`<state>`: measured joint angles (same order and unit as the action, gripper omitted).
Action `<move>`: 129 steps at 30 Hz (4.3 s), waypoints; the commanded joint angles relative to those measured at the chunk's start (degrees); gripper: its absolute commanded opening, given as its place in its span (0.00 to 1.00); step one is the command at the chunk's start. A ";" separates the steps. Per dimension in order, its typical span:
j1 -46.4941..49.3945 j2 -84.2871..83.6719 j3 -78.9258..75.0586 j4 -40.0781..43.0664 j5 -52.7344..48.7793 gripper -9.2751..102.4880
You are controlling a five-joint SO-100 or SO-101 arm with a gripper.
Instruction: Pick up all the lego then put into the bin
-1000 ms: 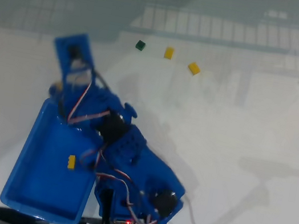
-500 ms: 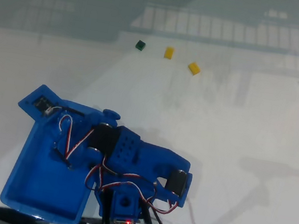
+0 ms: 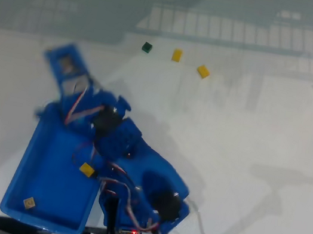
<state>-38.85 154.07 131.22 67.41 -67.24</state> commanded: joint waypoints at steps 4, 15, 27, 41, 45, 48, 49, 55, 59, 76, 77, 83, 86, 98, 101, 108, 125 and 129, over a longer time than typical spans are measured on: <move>26.89 -16.88 -2.64 -33.31 6.50 0.41; 39.73 -52.82 -21.53 -39.99 15.38 0.38; 39.81 -70.14 -30.85 -39.64 11.69 0.36; 41.13 -75.85 -33.40 -38.23 7.29 0.34; 41.57 -77.43 -34.63 -38.14 6.86 0.34; 41.75 -78.93 -36.56 -37.09 6.77 0.34; 41.84 -79.37 -37.09 -36.83 6.77 0.34; 41.48 -81.04 -37.62 -36.21 5.27 0.33; 41.22 -81.83 -38.06 -36.21 4.83 0.32; 40.52 -85.34 -40.34 -35.07 2.55 0.23; 40.43 -85.43 -40.34 -34.89 2.37 0.24; 40.25 -86.13 -40.34 -34.80 1.23 0.15; 40.25 -86.13 -40.34 -34.80 1.05 0.08; 39.73 -78.57 -37.44 -34.45 3.43 0.08; 37.97 -69.70 -33.40 -33.84 5.45 0.08; 27.60 -42.19 -23.64 -27.07 9.40 0.08; -24.87 5.10 0.70 8.88 4.48 0.08; -30.76 6.59 1.23 15.38 5.10 0.09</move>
<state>-66.45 159.61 132.80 80.42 -62.40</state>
